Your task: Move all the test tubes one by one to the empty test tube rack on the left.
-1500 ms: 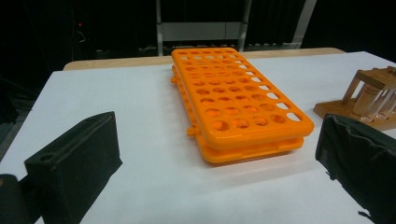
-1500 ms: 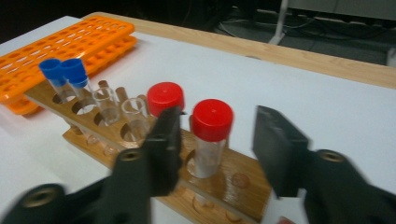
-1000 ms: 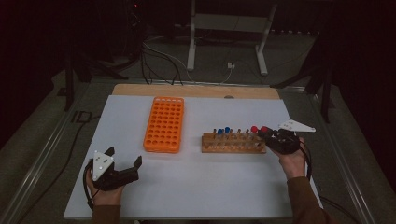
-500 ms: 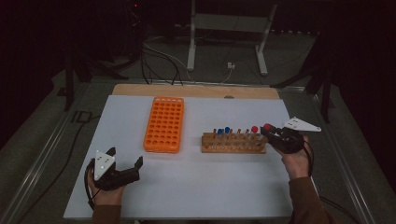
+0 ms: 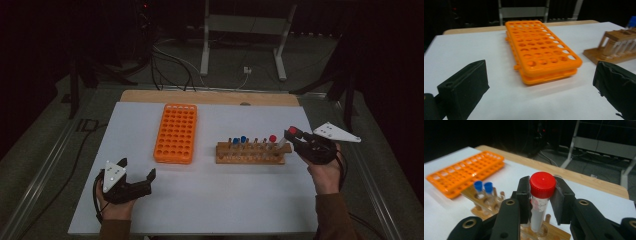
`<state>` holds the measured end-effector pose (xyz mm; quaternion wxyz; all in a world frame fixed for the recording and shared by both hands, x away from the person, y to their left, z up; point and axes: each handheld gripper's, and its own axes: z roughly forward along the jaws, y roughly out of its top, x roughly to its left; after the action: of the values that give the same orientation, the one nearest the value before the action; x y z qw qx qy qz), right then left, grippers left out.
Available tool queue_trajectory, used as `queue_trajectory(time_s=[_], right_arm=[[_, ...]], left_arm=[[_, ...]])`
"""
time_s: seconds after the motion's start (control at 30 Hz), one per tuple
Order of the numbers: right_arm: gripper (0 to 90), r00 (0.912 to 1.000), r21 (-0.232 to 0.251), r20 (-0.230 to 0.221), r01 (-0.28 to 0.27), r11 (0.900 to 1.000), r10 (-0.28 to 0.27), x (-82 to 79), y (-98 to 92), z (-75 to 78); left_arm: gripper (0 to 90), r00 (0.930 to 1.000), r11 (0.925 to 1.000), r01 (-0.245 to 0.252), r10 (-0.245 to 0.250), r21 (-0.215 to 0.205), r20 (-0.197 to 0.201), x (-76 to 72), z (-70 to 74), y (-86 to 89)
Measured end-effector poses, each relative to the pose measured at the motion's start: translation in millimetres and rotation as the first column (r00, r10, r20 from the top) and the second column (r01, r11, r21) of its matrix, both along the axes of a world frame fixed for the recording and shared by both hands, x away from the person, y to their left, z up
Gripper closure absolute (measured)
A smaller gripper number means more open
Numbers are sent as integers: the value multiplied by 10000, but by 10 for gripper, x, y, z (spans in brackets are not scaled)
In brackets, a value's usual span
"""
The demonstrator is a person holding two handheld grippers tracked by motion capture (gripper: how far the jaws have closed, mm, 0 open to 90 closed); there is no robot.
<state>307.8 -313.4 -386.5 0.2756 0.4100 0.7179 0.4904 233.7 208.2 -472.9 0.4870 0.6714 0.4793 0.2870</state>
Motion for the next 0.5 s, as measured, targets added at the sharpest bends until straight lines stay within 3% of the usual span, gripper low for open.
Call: queue_trajectory(time_s=[0.07, 0.13, 0.23, 0.33, 0.37, 0.5], right_arm=[[701, 9999, 108, 62, -147, 9998, 146, -42, 2, 22], [701, 9993, 260, 32, -369, 9990, 369, -74, 20, 20], [701, 9975, 253, -113, -689, 9973, 692, -85, 80, 5], [701, 9947, 430, -184, -1001, 9940, 1009, -81, 158, -24], [701, 9936, 482, -216, -1098, 9928, 1109, -77, 188, -36], [701, 9878, 524, -397, -1486, 9875, 1507, -93, 312, -80]], left_arm=[[5, 9990, 9985, 411, -417, -352, -156, 11, -4, -23], [5, 9984, 9977, 520, -528, -431, -188, 13, -1, -50], [5, 9938, 9931, 1101, -1105, -414, -88, 16, 43, -179], [5, 9840, 9834, 1782, -1778, -338, 137, 34, 113, -351], [5, 9749, 9746, 2219, -2213, -289, 223, 62, 158, -474], [5, 9627, 9622, 2694, -2680, -409, 375, 114, 225, -655]])
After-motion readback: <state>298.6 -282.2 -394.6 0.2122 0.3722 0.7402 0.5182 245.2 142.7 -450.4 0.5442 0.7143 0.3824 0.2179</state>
